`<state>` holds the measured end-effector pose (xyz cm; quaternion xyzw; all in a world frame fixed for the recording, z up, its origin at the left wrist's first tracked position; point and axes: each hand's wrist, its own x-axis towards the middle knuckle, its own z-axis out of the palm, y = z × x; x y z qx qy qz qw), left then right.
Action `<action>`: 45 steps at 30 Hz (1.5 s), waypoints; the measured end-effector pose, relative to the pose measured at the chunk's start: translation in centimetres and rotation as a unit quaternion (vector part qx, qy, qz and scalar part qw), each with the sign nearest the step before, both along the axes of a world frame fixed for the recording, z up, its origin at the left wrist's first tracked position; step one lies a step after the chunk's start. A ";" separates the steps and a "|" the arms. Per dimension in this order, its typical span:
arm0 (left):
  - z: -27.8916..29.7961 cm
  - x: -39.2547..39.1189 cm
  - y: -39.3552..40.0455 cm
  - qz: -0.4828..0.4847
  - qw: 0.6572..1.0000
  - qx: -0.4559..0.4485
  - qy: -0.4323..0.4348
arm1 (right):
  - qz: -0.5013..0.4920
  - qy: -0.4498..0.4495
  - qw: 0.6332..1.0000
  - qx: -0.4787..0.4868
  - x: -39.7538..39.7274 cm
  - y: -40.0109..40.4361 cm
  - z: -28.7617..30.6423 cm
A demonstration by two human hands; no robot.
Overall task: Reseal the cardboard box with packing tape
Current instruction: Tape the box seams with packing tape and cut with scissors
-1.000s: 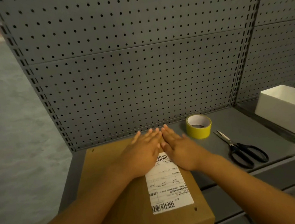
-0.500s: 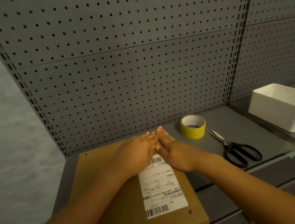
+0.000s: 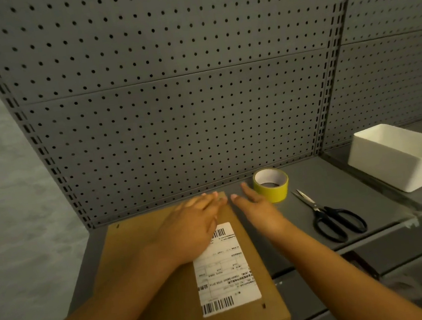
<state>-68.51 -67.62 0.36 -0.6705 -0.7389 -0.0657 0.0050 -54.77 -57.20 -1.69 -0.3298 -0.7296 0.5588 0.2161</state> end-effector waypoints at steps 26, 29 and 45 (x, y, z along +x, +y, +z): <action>-0.3 -0.1 0.1 -0.018 0.998 0.008 -0.053 | 0.133 -0.026 0.991 -0.002 -0.9 -0.3 -1.2; -0.3 -0.2 0.1 -0.018 0.998 0.002 -0.053 | 0.140 -0.034 0.989 0.015 -1.1 0.3 -1.6; 0.6 -1.3 1.1 -0.059 0.996 -0.064 -0.035 | 0.103 0.017 0.994 -0.014 -0.9 0.0 -2.4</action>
